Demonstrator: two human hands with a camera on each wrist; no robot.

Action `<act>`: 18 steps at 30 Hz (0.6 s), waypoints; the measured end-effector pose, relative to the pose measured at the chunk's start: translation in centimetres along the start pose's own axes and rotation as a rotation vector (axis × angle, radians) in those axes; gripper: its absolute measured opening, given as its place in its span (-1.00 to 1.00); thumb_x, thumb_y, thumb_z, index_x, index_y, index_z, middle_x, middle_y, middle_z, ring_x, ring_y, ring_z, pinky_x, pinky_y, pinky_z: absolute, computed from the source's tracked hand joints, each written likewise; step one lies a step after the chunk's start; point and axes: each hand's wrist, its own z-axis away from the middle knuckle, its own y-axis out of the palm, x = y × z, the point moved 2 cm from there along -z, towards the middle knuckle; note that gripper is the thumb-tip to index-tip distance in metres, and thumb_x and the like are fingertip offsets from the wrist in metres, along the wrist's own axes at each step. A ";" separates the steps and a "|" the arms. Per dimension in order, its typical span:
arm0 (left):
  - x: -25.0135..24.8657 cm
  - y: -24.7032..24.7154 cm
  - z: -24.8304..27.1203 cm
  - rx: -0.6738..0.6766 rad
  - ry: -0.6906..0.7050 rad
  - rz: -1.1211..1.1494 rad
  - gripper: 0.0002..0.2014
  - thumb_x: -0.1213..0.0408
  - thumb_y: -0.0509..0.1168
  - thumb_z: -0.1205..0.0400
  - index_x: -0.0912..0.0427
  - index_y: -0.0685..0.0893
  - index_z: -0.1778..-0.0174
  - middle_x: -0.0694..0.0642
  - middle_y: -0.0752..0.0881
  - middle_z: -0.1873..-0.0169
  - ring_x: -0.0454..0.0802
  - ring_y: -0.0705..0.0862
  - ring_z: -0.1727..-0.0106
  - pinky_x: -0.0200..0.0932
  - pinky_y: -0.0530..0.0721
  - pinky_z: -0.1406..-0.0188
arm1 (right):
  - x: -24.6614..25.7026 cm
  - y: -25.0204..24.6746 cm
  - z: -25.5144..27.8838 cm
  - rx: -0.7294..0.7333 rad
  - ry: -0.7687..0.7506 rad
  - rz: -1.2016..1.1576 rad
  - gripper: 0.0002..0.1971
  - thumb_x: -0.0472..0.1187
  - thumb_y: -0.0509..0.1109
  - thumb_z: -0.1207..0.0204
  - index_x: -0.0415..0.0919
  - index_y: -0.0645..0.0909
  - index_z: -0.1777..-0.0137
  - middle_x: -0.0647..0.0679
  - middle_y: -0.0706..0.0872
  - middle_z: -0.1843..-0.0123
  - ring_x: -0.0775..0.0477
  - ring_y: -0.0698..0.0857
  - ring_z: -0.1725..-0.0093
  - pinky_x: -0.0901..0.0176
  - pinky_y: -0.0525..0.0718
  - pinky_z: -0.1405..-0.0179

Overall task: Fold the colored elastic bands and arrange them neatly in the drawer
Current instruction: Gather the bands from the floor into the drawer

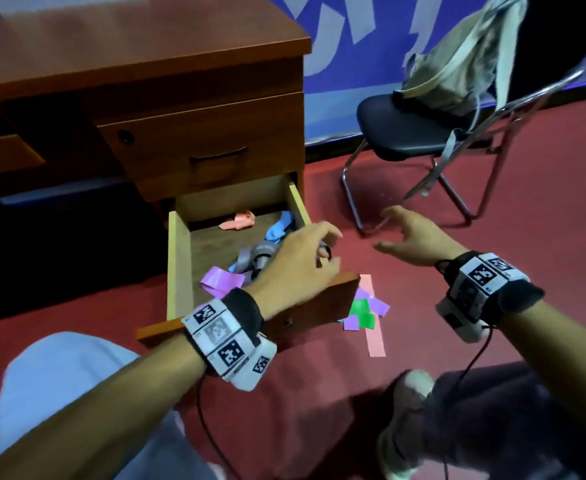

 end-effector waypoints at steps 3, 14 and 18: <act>-1.3 5.7 0.3 0.220 -0.005 -0.088 -0.69 0.23 0.39 -0.56 0.07 0.61 -0.22 -0.02 0.67 0.00 0.01 0.65 0.01 -0.04 0.66 -0.06 | -3.4 2.3 0.2 0.172 0.133 0.141 -0.04 0.10 0.66 -0.35 -0.09 0.25 -0.68 -0.34 0.50 -0.47 -0.38 0.54 -0.44 -0.02 0.51 -0.46; 12.5 26.0 0.1 0.598 -0.483 -0.374 -0.41 0.15 0.42 -0.61 0.25 0.40 -0.50 0.28 0.54 -0.41 0.31 0.58 -0.45 0.08 0.63 -0.32 | -16.2 17.0 -2.2 0.415 0.359 0.181 0.16 0.18 0.72 -0.22 -0.01 0.13 -0.74 -0.30 0.32 -0.66 -0.38 0.41 -0.61 -0.18 0.43 -0.58; 18.1 31.4 1.0 0.561 -0.557 -0.401 -0.26 0.15 0.46 -0.59 0.22 0.29 -0.64 0.26 0.43 -0.53 0.30 0.49 -0.54 0.12 0.53 -0.44 | -21.1 23.9 -4.8 0.485 0.356 0.198 0.25 0.18 0.73 -0.21 0.06 -0.02 -0.77 -0.31 0.14 -0.74 -0.46 0.14 -0.72 -0.32 0.24 -0.65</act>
